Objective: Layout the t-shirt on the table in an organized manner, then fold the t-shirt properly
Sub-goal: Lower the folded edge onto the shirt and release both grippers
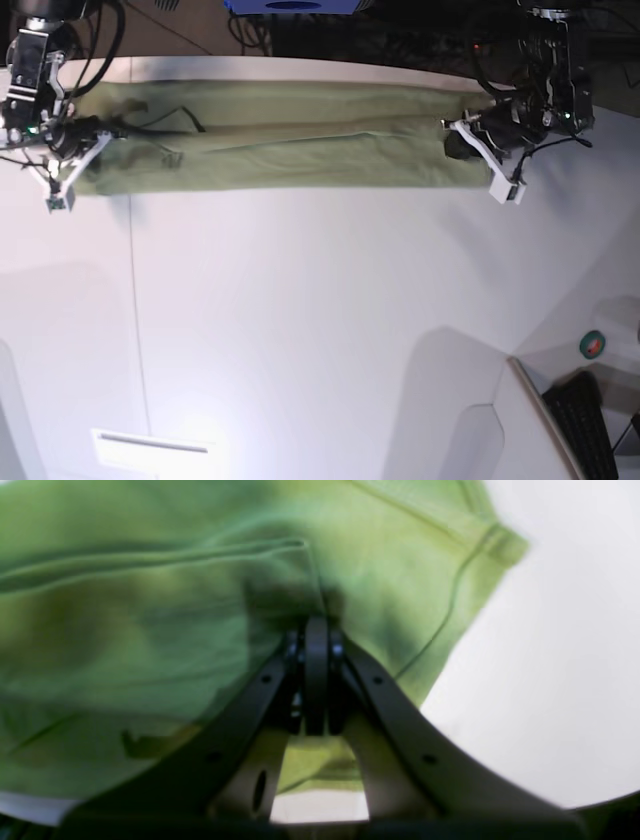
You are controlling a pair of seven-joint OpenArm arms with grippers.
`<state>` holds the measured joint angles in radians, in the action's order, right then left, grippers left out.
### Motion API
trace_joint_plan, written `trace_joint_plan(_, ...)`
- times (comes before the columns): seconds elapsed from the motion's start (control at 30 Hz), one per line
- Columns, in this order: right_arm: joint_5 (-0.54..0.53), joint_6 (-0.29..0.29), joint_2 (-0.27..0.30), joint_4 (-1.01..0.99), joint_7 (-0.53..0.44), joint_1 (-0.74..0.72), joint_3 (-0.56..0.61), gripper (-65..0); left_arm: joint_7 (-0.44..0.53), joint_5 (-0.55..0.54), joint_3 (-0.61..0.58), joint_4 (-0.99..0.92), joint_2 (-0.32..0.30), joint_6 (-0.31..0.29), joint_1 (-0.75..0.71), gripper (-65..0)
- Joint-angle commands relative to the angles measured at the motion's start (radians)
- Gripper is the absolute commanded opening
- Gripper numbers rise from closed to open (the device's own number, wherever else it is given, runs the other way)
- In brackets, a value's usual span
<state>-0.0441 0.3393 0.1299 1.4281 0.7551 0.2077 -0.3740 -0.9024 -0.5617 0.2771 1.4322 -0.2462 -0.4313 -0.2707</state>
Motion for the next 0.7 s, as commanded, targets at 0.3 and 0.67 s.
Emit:
trace_joint_plan(0.3,-0.001,-0.009,0.012,-0.14,-0.07,-0.058,-0.006,-65.0,0.079,0.199,-0.037,-0.186,0.009,0.004,0.149,-65.0)
trace_joint_plan(0.67,0.0,-0.009,0.012,0.055,-0.036,-0.018,-0.006,-65.0,-0.053,0.207,-0.009,-0.003,0.005,0.004,0.186,-65.0)
